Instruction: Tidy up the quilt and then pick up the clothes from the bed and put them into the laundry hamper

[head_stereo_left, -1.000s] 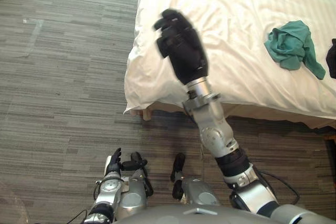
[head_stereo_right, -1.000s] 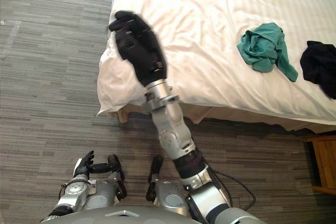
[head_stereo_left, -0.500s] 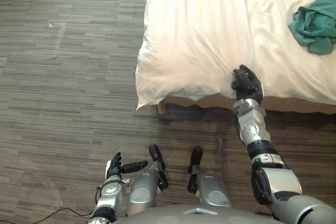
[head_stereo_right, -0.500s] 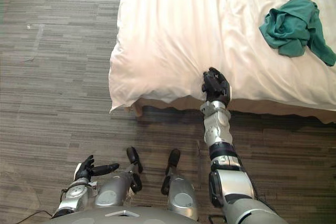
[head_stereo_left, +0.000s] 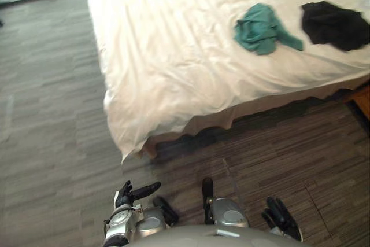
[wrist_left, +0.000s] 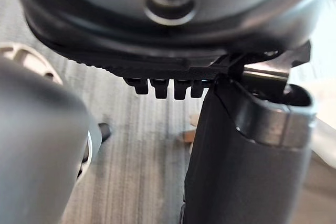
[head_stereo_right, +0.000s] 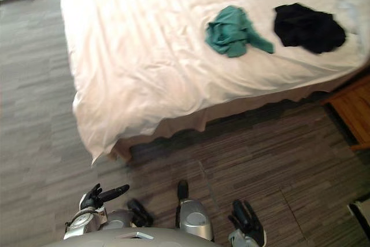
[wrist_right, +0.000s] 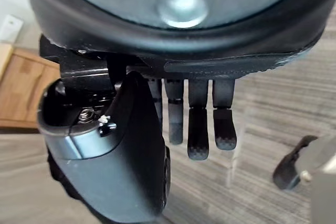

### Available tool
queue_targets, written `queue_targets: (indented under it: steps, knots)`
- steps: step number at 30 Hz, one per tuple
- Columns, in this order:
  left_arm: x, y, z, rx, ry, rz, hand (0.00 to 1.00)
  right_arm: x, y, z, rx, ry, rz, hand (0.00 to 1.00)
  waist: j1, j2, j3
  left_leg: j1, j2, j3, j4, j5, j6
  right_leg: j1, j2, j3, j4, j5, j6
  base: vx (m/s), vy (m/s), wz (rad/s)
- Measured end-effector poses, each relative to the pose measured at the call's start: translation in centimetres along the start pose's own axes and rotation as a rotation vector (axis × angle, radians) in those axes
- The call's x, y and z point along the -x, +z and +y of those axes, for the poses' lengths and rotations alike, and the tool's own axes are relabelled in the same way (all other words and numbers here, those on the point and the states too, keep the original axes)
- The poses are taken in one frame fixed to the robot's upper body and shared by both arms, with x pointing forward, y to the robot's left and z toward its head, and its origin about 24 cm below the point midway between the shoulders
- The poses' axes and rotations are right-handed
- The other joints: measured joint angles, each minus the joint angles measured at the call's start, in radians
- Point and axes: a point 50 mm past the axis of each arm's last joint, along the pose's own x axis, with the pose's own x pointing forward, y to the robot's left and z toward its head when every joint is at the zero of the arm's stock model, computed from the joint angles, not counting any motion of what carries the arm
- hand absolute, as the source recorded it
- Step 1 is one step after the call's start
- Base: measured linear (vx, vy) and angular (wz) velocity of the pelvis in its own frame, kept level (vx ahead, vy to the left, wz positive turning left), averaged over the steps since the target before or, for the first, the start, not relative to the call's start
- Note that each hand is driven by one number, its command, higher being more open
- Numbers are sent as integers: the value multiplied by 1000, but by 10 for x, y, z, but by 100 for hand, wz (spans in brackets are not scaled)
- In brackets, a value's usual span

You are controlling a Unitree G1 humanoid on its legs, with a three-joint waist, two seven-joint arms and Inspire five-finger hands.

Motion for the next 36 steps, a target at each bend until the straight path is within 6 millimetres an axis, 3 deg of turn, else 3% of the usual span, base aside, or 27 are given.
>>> queue_targets:
  steps: [1, 2, 4, 7, 8, 9, 12, 13, 14, 15, 16, 17, 18, 19, 20, 22, 24, 26, 27, 30, 31, 36]
  knots:
    - [0, 0, -1, 1, -3, -2, 100, 0, -3, 0, 10, 5, 16, 100, 0, -1, -10, -17, 25, -24, 72, -4, 4, -2, 5, 25, 7, -1, -3, 43, -69, -112]
    - [1, 1, -2, 9, -6, -12, 100, 0, -5, 2, 47, 21, 29, 100, 1, 6, -29, -61, 55, -123, 193, -3, 11, -5, 14, 74, 12, 0, -5, 44, -8, -90]
    - [2, -2, -11, 28, -24, -5, 100, -2, -6, 6, 105, 52, 45, 100, 3, 21, -50, -105, 48, -299, 253, -42, 6, -5, 21, 151, 21, 6, 8, 89, 124, -117]
    - [5, -6, -22, 26, -62, 3, 100, -9, -6, 15, 205, 90, 76, 100, 13, 35, -62, -67, 16, -559, 135, -67, 3, -12, 19, 291, 21, 4, 49, -10, 355, -148]
    - [6, -3, -30, -8, -104, -15, 100, -11, -4, 19, 277, 119, 83, 100, 36, 40, -82, 15, -35, -727, -59, -98, -44, -82, 22, 375, 53, -13, 73, 1, 1161, -442]
    - [6, -4, -40, -238, -224, -32, 100, -7, -24, 27, 284, 144, 157, 100, 14, -36, -152, 94, -163, -479, -213, -121, -83, -181, -65, 393, 21, 119, 137, 37, 1027, -393]
    - [8, -3, -52, -254, -267, -38, 100, -10, -14, 22, 302, 132, 135, 100, 6, 3, -155, 120, -150, -479, -244, -121, -84, -176, -43, 369, 21, 120, 137, 118, 186, -109]
    - [8, -6, -47, -244, -253, -29, 100, -13, -8, 31, 325, 164, 115, 100, 0, 13, -160, 126, -165, -455, -249, -105, -57, -273, 5, 318, 157, 139, 74, 43, -2, -95]
    - [7, -6, -43, -244, -239, -20, 100, -14, -5, 43, 356, 209, 93, 100, -6, 8, -157, 104, -174, -427, -208, -84, -23, -315, 10, 268, 185, 185, -8, -24, 4, -235]
    - [6, -4, -39, -228, -234, -18, 100, -16, 2, 64, 368, 261, 32, 100, 80, -2, -147, 75, -239, -399, -278, -102, 28, -291, 12, 99, 71, 298, -230, -62, 14, -290]
    - [8, -2, -42, -241, -255, -45, 100, -20, 10, 74, 379, 263, 16, 100, 85, 18, -134, 89, -264, -396, -450, 17, 49, -318, -24, -131, 350, 56, -259, -19, -9, -273]
    - [8, -6, -36, -307, -264, -41, 100, -19, -2, 74, 376, 250, 58, 100, 51, 6, -162, 73, -282, -344, -449, 91, 59, -212, -56, -165, 274, -32, -88, 19, -2, -158]
    - [8, -7, -35, -340, -275, -35, 100, -18, -6, 74, 387, 250, 73, 100, 52, -10, -172, 84, -296, -336, -447, 77, 64, -173, -52, -149, 195, -45, -55, -53, -13, -103]
    - [9, -14, -36, -369, -291, -3, 100, -20, -5, 73, 418, 253, 79, 100, 55, 7, -164, 109, -289, -295, -441, 60, 67, -103, -21, -120, 62, 6, -24, -127, 9, -101]
    - [10, -18, -40, -379, -309, 9, 100, -20, -4, 67, 430, 242, 80, 100, 35, 27, -169, 106, -275, -268, -428, 39, 64, -50, -4, -125, -46, 30, -24, -152, 6, -102]
    - [12, -20, -45, -382, -325, 13, 100, -21, -2, 58, 444, 216, 90, 100, 29, 50, -175, 108, -254, -223, -426, 26, 58, -35, 5, -134, -76, 37, -34, -73, -13, -68]
    - [11, -21, -42, -401, -327, 17, 100, -20, -6, 46, 426, 174, 108, 100, 26, 32, -176, 107, -253, -200, -404, 19, 35, 11, -14, -125, -108, 38, -31, 24, -53, -52]
    - [9, -17, -41, -427, -324, 13, 100, -19, -11, 40, 435, 153, 134, 100, 24, 13, -173, 111, -252, -191, -400, 22, 19, 23, -17, -127, -131, 83, -8, 44, -77, -24]
    - [9, -18, -41, -433, -324, 17, 100, -19, -10, 39, 438, 148, 132, 100, 24, 13, -172, 112, -250, -193, -399, 27, 18, 22, -14, -126, -129, 85, -6, 59, -90, -6]
    - [9, -18, -47, -444, -347, 17, 100, -19, -11, 33, 443, 132, 144, 100, 25, 15, -171, 111, -240, -212, -398, 39, 23, 23, 2, -127, -129, 87, -12, 51, -50, -1]
    - [6, -21, -40, -491, -312, 48, 100, -20, -14, 34, 444, 113, 157, 100, 30, 1, -159, 138, -274, -311, -394, 20, 46, 55, -26, -129, -137, 97, 4, 0, 0, 0]
    - [6, -21, -40, -490, -310, 46, 100, -20, -14, 34, 444, 112, 156, 100, 28, 0, -155, 139, -274, -310, -394, 20, 46, 55, -26, -128, -137, 97, 4, 0, 0, 0]
